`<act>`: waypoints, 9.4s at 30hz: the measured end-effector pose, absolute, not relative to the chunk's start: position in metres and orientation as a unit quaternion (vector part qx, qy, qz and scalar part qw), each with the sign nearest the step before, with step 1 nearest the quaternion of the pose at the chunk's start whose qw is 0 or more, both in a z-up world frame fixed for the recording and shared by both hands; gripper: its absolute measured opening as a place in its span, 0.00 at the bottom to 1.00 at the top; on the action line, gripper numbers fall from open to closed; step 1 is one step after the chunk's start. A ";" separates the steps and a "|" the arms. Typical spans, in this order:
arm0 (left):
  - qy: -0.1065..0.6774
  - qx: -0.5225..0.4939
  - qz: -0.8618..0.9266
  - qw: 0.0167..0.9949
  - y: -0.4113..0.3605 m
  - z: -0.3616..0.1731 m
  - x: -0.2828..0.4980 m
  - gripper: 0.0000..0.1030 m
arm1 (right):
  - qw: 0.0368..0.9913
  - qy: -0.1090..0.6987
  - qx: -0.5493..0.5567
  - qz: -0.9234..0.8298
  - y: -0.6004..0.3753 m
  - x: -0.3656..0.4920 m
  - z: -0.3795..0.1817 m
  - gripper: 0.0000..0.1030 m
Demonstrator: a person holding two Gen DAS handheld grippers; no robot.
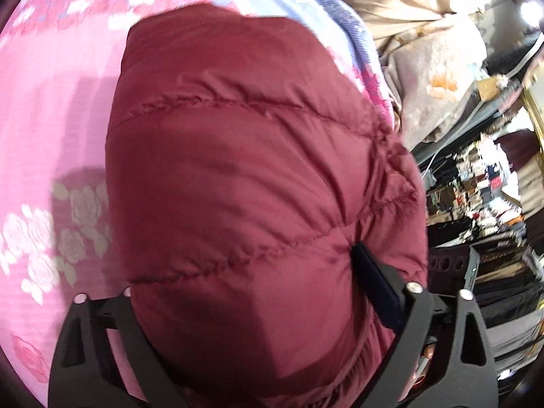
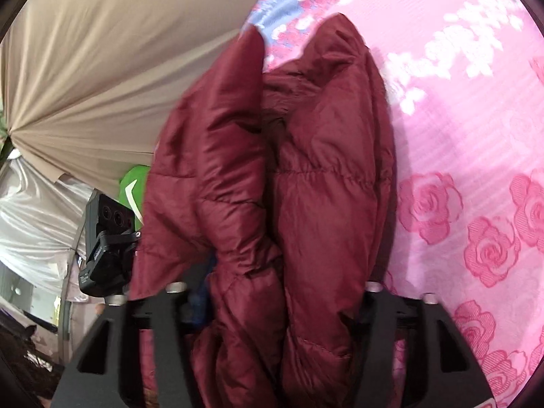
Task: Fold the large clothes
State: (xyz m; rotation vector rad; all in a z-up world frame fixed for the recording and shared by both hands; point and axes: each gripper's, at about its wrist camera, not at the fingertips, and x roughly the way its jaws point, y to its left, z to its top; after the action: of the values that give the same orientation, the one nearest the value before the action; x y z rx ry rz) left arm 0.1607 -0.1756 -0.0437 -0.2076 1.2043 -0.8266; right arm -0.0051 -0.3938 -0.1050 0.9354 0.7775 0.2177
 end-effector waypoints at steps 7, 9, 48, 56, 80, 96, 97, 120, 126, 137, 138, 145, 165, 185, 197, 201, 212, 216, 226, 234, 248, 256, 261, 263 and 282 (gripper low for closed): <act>0.507 -0.019 -0.399 0.764 -0.192 -0.023 0.157 0.69 | 0.829 0.356 0.424 0.083 -0.389 -0.003 -0.093 0.32; 0.519 -0.027 -0.395 0.757 -0.189 -0.031 0.164 0.75 | 0.820 0.362 0.435 0.082 -0.391 -0.001 -0.101 0.40; 0.256 0.068 -0.381 0.886 -0.109 0.131 0.089 0.63 | 0.923 0.189 0.301 0.150 -0.312 -0.015 0.055 0.25; 0.183 0.058 -0.383 0.904 -0.046 0.176 0.074 0.63 | 0.935 0.136 0.260 0.199 -0.271 -0.009 0.105 0.25; 0.419 -0.060 -0.280 0.862 0.049 0.007 0.329 0.74 | 0.869 0.346 0.309 0.172 -0.231 0.236 -0.036 0.39; 0.375 0.150 -0.274 0.873 0.046 -0.031 0.157 0.92 | 0.863 0.353 0.317 0.174 -0.249 0.156 -0.043 0.70; 0.382 0.177 -0.254 0.871 0.038 -0.045 0.155 0.91 | 0.861 0.358 0.315 0.175 -0.244 0.159 -0.044 0.70; 0.415 0.121 -0.176 0.885 0.061 -0.047 0.166 0.73 | 0.887 0.393 0.231 0.070 -0.248 0.130 -0.075 0.09; 0.384 0.095 -0.172 0.902 0.080 0.002 0.146 0.76 | 0.905 0.322 0.259 0.096 -0.280 0.129 -0.014 0.46; 0.379 0.056 -0.163 0.909 0.024 0.016 0.204 0.81 | 0.883 0.365 0.257 0.144 -0.267 0.303 -0.006 0.55; 0.388 0.051 -0.164 0.905 0.020 0.011 0.209 0.81 | 0.878 0.379 0.252 0.149 -0.263 0.312 -0.012 0.39; 0.394 0.045 -0.186 0.899 0.014 -0.002 0.215 0.88 | 0.919 0.240 0.261 0.174 -0.285 0.247 0.023 0.03; 0.394 0.064 -0.160 0.903 -0.004 -0.019 0.211 0.91 | 0.847 0.404 0.323 0.125 -0.306 0.297 -0.064 0.61; 0.402 0.058 -0.123 0.905 -0.002 -0.029 0.222 0.96 | 0.931 0.325 0.144 0.076 -0.245 0.224 0.019 0.14; 0.406 0.064 -0.124 0.903 -0.003 -0.027 0.212 0.96 | 0.903 0.414 0.095 0.067 -0.207 0.189 -0.062 0.07; 0.389 0.055 -0.124 0.911 0.006 -0.008 0.210 0.95 | 0.913 0.384 0.115 0.076 -0.221 0.190 -0.024 0.06; 0.399 0.021 -0.120 0.909 0.003 -0.006 0.251 0.96 | 0.885 0.454 0.101 0.026 -0.243 0.321 -0.052 0.00; 0.413 0.001 -0.120 0.903 0.005 -0.012 0.256 0.96 | 0.892 0.436 0.116 0.013 -0.249 0.312 -0.042 0.01; 0.400 0.015 -0.138 0.906 0.013 -0.003 0.215 0.95 | 0.907 0.399 0.096 0.093 -0.213 0.176 -0.013 0.02; 0.423 0.017 -0.113 0.899 0.027 -0.029 0.200 0.96 | 0.895 0.418 0.129 0.085 -0.211 0.161 -0.044 0.00; 0.402 0.001 -0.097 0.911 0.039 -0.021 0.164 0.95 | 0.915 0.383 0.115 0.053 -0.201 0.118 -0.030 0.04; 0.412 0.001 -0.085 0.907 0.060 -0.034 0.166 0.96 | 0.908 0.410 0.072 0.047 -0.185 0.127 -0.058 0.00; 0.411 0.022 -0.071 0.909 0.047 -0.041 0.170 0.96 | 0.902 0.419 0.099 0.037 -0.196 0.141 -0.067 0.00; 0.404 0.031 -0.063 0.912 0.042 -0.037 0.165 0.96 | 0.909 0.408 0.086 0.019 -0.192 0.130 -0.057 0.02; 0.370 0.021 -0.048 0.927 0.022 -0.033 0.117 0.96 | 0.937 0.337 0.086 -0.035 -0.173 0.047 -0.045 0.45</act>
State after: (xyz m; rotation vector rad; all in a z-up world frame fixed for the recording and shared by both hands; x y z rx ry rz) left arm 0.1171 0.0219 -0.0329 0.0441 0.7590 -0.0981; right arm 0.0472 -0.1732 -0.0449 0.1767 0.6896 -0.0706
